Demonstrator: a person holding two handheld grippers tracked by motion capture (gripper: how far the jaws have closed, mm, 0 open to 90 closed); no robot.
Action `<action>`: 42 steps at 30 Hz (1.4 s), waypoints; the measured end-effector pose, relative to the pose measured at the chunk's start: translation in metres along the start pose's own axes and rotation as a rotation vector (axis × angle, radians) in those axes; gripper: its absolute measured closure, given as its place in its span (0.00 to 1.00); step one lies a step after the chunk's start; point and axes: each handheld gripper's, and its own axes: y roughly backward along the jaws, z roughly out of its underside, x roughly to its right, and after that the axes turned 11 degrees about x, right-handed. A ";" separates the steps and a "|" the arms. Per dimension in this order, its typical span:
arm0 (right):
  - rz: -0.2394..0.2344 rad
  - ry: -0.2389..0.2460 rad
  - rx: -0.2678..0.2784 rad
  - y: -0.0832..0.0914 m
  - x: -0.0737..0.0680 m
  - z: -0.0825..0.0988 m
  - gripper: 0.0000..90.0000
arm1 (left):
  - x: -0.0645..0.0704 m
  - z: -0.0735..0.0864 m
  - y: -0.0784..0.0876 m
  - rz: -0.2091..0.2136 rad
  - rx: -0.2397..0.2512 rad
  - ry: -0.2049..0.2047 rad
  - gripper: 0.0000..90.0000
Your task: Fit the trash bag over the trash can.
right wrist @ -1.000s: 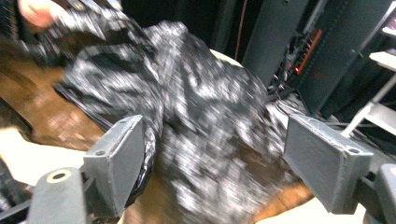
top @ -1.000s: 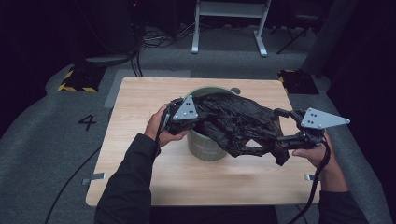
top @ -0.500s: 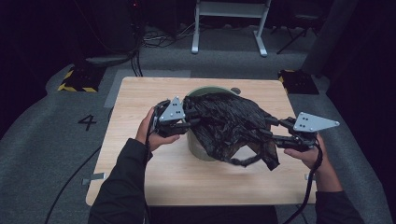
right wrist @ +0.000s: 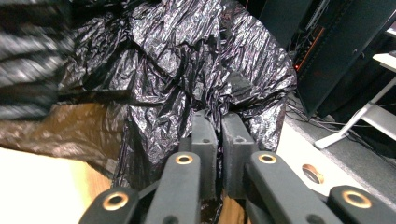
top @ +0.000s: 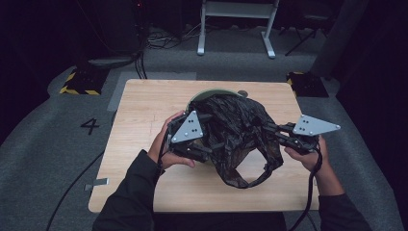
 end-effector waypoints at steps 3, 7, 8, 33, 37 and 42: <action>0.012 0.003 -0.007 -0.002 -0.001 -0.001 0.98 | 0.010 -0.002 -0.005 0.006 -0.004 -0.018 0.21; 0.002 0.009 -0.009 -0.004 -0.002 -0.002 0.99 | 0.018 0.000 -0.015 -0.035 -0.059 -0.053 0.37; 0.002 0.008 -0.007 -0.005 -0.002 -0.002 0.99 | 0.017 0.002 -0.018 -0.050 -0.079 -0.058 0.53; 0.090 -0.021 -0.027 0.001 0.014 0.013 0.99 | -0.045 0.047 0.029 -0.188 -0.023 0.057 1.00; 0.122 -0.044 -0.029 0.000 0.021 0.017 0.99 | -0.059 0.060 0.035 -0.208 -0.011 0.118 1.00; 0.167 -0.066 -0.031 -0.006 0.031 0.023 0.99 | -0.072 0.073 0.037 -0.232 -0.009 0.156 1.00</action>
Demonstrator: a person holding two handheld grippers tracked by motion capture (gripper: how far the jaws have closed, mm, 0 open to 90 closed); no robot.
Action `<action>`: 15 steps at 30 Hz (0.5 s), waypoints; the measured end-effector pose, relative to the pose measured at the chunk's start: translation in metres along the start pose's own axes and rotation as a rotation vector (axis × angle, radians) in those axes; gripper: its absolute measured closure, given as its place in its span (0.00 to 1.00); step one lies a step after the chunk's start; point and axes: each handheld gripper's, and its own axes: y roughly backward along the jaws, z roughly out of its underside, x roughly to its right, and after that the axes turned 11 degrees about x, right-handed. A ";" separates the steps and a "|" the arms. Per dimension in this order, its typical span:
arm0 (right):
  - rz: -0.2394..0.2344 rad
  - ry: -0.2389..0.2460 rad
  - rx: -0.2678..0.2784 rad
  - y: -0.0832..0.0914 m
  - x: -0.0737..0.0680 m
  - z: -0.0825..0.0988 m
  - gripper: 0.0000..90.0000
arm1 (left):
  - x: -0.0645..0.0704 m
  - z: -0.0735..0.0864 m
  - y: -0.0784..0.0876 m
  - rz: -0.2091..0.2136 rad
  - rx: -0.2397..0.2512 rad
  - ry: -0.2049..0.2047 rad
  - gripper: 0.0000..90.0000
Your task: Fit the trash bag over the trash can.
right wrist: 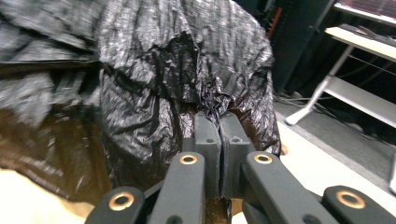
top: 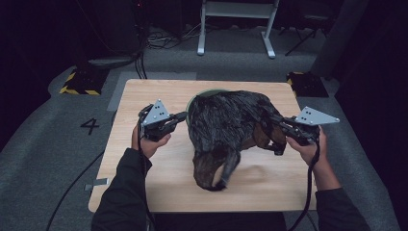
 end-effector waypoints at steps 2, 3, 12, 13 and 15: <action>0.010 -0.003 -0.002 -0.002 0.001 0.001 0.99 | -0.005 0.003 -0.001 -0.001 0.001 0.013 1.00; 0.006 -0.011 -0.003 -0.004 0.002 0.001 0.99 | -0.005 0.004 0.000 0.014 0.004 0.019 1.00; -0.007 -0.007 -0.005 -0.003 -0.003 -0.001 0.99 | 0.038 -0.012 0.022 0.051 0.038 -0.017 0.31; -0.007 -0.005 -0.006 -0.003 -0.003 -0.001 0.99 | 0.046 -0.015 0.022 0.064 0.040 -0.024 0.27; -0.002 0.000 -0.007 -0.003 -0.003 -0.002 0.99 | 0.058 -0.019 0.024 0.088 0.039 -0.046 0.20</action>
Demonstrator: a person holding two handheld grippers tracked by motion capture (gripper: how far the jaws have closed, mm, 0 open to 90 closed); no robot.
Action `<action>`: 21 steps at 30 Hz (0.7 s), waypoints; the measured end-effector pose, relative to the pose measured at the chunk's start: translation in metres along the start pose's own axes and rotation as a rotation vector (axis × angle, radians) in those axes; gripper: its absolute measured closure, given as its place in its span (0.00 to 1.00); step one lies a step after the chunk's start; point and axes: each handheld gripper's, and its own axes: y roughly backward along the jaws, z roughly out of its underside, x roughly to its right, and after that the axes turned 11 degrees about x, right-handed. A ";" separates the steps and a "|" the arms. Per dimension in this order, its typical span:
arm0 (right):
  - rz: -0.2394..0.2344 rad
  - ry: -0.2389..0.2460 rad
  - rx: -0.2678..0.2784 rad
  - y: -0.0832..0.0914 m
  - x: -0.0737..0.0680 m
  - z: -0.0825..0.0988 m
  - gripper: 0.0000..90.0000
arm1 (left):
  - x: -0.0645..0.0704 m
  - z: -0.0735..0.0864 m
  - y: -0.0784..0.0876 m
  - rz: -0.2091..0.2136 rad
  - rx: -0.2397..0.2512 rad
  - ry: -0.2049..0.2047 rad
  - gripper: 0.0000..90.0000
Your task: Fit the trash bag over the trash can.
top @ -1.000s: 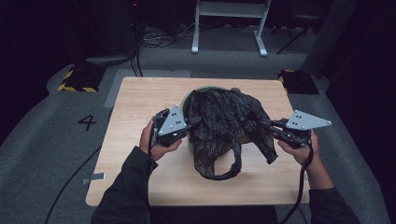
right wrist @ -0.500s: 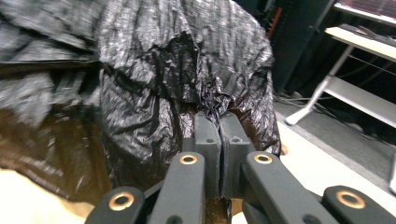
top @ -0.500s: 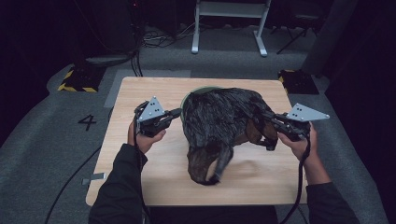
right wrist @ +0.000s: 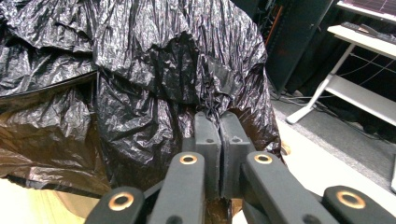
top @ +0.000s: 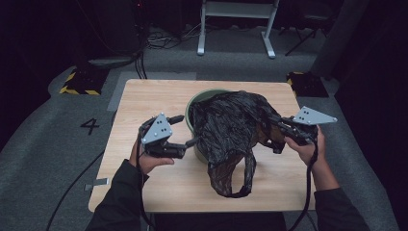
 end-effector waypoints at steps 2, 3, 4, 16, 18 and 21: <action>-0.002 -0.002 0.002 0.001 -0.001 -0.001 0.99 | 0.014 -0.006 0.001 0.034 0.006 -0.022 0.18; -0.002 0.001 0.001 0.001 -0.001 -0.001 0.99 | 0.018 -0.008 0.001 0.044 0.007 -0.018 0.18; -0.001 0.001 0.000 0.001 -0.001 -0.001 0.99 | 0.024 -0.011 0.001 0.065 -0.002 -0.013 0.18; -0.014 0.001 -0.008 0.002 -0.003 0.001 0.98 | 0.049 -0.005 -0.026 0.017 -0.096 -0.035 0.37; -0.016 0.007 -0.008 0.002 -0.003 0.001 0.98 | 0.041 -0.001 -0.026 -0.011 -0.092 -0.022 0.53; -0.017 0.009 -0.007 0.003 -0.002 0.000 0.98 | 0.031 0.002 -0.022 -0.039 -0.077 -0.050 0.75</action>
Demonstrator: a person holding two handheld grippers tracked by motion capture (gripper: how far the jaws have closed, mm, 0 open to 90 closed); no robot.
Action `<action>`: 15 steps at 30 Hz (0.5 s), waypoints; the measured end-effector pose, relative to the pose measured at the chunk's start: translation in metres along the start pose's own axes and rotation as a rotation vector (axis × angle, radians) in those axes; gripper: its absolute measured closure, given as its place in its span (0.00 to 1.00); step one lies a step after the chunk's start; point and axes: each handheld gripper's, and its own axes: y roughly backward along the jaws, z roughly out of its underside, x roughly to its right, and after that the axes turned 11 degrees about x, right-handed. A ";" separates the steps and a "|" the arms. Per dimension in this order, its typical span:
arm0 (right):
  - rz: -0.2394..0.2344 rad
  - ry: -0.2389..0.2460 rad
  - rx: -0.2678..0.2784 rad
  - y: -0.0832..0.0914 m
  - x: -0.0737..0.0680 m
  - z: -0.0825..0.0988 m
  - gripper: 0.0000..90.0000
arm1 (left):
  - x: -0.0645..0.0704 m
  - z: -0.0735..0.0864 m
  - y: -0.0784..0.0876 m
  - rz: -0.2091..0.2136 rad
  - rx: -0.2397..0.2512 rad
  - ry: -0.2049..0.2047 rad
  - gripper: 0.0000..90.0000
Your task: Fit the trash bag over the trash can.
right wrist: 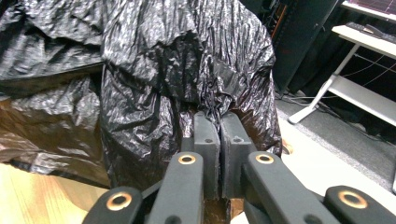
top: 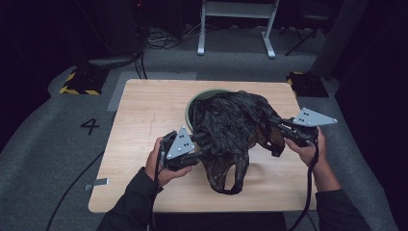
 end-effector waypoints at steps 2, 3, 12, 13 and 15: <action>0.001 -0.001 0.005 0.000 0.001 0.000 0.98 | -0.008 0.003 0.002 -0.012 0.008 -0.007 0.88; 0.000 0.000 0.008 0.001 0.001 0.000 0.98 | -0.011 0.004 0.003 -0.014 0.009 -0.007 0.93; -0.004 0.000 0.013 -0.001 0.000 -0.002 0.98 | -0.028 0.005 0.019 0.040 0.091 0.055 0.91; -0.005 0.001 0.015 -0.001 -0.001 -0.002 0.98 | -0.022 0.002 0.021 0.044 0.103 0.041 0.79; -0.008 0.007 0.013 -0.001 -0.002 -0.002 0.98 | -0.013 -0.003 0.023 0.067 0.100 0.032 0.59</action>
